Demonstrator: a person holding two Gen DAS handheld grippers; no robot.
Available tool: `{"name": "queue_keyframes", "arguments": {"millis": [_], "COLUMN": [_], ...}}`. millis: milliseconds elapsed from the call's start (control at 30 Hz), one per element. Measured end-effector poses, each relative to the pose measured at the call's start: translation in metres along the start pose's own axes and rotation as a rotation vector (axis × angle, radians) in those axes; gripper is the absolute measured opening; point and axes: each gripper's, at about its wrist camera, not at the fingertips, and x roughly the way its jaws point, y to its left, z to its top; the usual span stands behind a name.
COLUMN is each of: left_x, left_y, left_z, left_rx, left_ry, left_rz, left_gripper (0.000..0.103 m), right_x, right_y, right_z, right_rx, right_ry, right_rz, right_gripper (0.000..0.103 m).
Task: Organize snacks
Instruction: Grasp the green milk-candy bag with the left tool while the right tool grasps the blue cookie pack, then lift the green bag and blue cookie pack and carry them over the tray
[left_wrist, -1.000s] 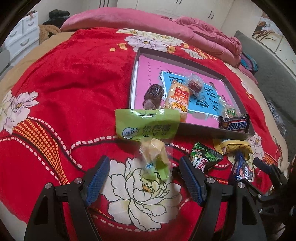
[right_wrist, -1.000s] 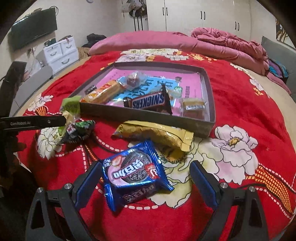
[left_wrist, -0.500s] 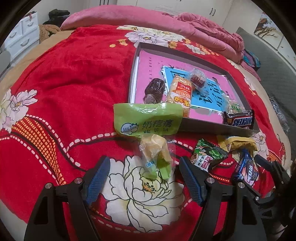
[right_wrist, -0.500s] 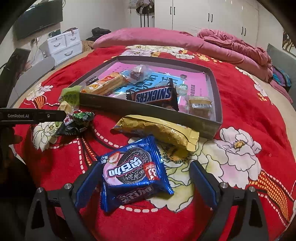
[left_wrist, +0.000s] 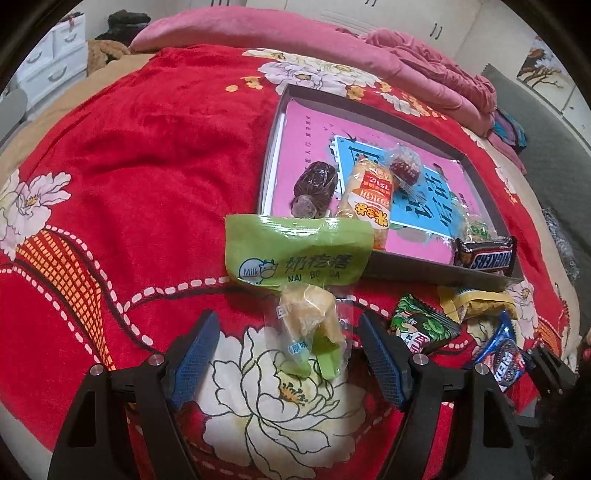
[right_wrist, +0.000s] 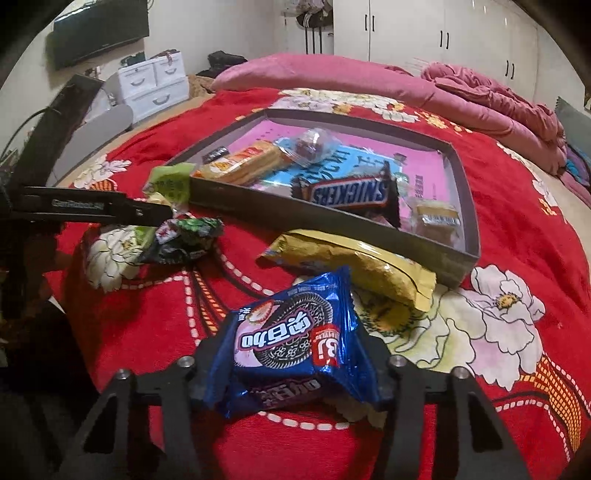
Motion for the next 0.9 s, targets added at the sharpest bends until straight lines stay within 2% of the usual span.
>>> {"name": "queue_keyframes", "arguments": {"millis": [200, 267, 400, 600, 900], "left_x": [0.005, 0.007, 0.010, 0.012, 0.005], "left_y": [0.000, -0.002, -0.008, -0.014, -0.016], "left_z": [0.002, 0.002, 0.002, 0.003, 0.003], "left_rx": [0.009, 0.022, 0.059, 0.092, 0.081], "left_ry": [-0.002, -0.001, 0.002, -0.002, -0.005], "left_rz": [0.004, 0.015, 0.041, 0.059, -0.009], "left_gripper": [0.078, 0.075, 0.058, 0.052, 0.036], "right_x": [-0.007, -0.011, -0.017, -0.027, -0.032], "right_y": [0.000, -0.002, -0.004, -0.005, -0.013], "right_z": [0.006, 0.007, 0.010, 0.013, 0.013], "right_rx": [0.021, 0.032, 0.044, 0.053, 0.075], "right_ry": [-0.034, -0.050, -0.073, -0.115, -0.128], "right_rz": [0.026, 0.035, 0.040, 0.039, 0.029], "right_gripper": [0.053, 0.053, 0.053, 0.053, 0.053]}}
